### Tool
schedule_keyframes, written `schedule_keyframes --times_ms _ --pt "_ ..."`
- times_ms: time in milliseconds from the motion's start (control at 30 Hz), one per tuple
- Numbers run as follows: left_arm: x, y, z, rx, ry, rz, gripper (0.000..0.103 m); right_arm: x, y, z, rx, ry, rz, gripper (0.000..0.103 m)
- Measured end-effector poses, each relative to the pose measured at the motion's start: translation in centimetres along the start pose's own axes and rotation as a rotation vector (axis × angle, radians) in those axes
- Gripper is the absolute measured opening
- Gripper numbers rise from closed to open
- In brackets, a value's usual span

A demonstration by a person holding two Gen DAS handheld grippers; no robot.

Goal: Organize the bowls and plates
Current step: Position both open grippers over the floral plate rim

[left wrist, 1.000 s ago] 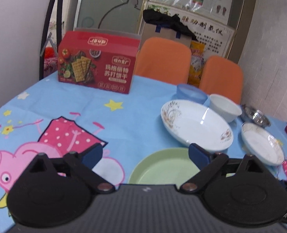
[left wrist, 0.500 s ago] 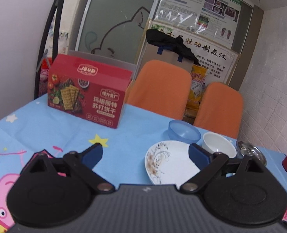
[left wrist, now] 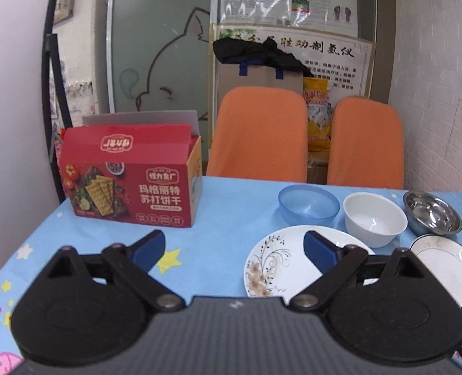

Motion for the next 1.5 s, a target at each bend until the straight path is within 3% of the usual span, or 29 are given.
schedule_keyframes --times_ms 233,433,667,900,1067,1300,1500 --pt "-0.3 1.0 -6.7 -0.046 0.155 -0.027 0.094 3.0 1.7 -6.0 0.034 0.065 0.085 0.103" --pt "-1.0 0.6 -10.5 -0.15 0.225 -0.012 0.094 3.6 1.8 -11.8 -0.013 0.165 0.128 0.103" --pt "-1.7 -0.4 -13.8 -0.154 0.307 -0.055 0.094 3.0 1.6 -15.1 -0.036 0.245 0.123 0.103" --pt "-1.9 -0.7 -15.3 -0.122 0.318 -0.111 0.094 2.7 1.9 -15.7 -0.049 0.241 0.156 0.103" --pt "-2.0 -1.0 -15.4 -0.165 0.315 -0.109 0.094 2.1 2.6 -16.1 -0.076 0.262 0.232 0.103" --pt "-2.2 -0.5 -15.2 -0.267 0.304 -0.041 0.094 2.1 2.7 -16.0 -0.078 0.275 0.209 0.103" --pt "-2.9 -1.4 -15.4 -0.238 0.317 -0.101 0.094 1.9 2.8 -16.0 -0.076 0.256 0.218 0.103"
Point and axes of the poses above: each gripper's, at about its wrist camera, not at the fingertips, and z roughly against the way its jaws point, y to its left, x to its top, the point moved 6 cm from there along -z, roughly the way its jaws point, and after that the axes turned 4 degrees about y, right-handed, at the moved point
